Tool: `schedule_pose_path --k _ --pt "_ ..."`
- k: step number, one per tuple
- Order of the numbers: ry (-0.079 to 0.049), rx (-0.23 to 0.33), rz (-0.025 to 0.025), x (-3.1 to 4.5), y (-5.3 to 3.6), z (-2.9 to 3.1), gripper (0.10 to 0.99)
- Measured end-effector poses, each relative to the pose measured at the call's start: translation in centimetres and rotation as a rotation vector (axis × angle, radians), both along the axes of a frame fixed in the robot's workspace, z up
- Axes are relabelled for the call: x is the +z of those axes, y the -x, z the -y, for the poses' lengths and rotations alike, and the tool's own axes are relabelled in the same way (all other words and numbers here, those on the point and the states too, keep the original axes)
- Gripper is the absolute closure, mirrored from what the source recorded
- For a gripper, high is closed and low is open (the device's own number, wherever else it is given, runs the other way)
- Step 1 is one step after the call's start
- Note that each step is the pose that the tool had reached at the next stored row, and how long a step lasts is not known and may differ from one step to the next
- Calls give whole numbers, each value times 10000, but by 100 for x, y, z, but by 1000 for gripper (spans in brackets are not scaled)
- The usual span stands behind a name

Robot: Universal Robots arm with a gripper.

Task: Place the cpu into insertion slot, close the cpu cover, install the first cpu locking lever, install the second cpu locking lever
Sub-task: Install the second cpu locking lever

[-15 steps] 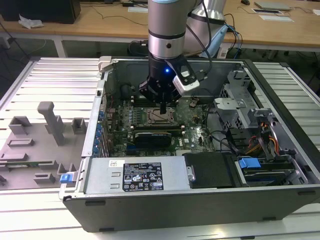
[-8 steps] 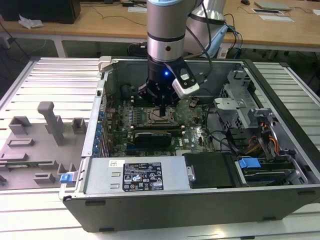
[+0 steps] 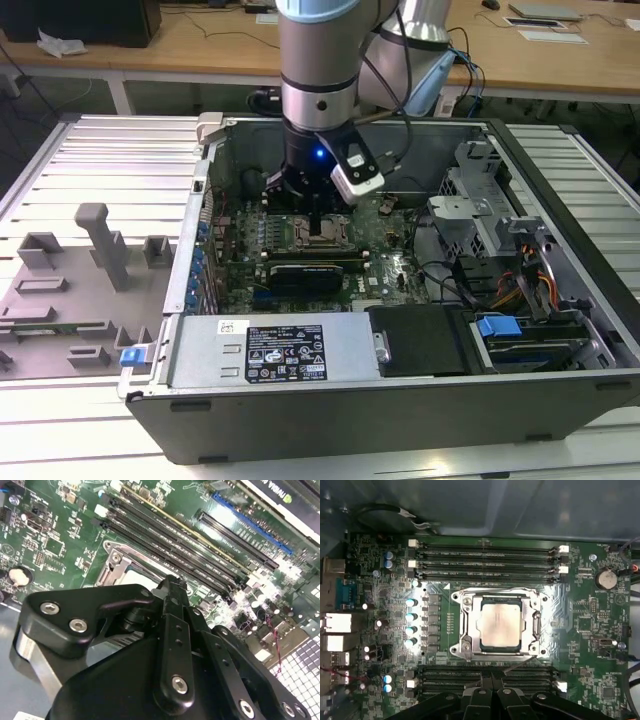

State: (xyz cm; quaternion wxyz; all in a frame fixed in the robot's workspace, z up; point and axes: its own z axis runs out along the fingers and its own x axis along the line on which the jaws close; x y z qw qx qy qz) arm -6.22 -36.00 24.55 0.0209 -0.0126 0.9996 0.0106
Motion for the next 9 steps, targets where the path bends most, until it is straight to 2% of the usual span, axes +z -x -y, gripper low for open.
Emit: schedule_pose_path --k 4,6,9 --pt "-113 1 -2 -42 38 5 980" --pt "-166 -1 -1 -89 65 13 980" --pt "-199 0 -1 -135 79 29 980"
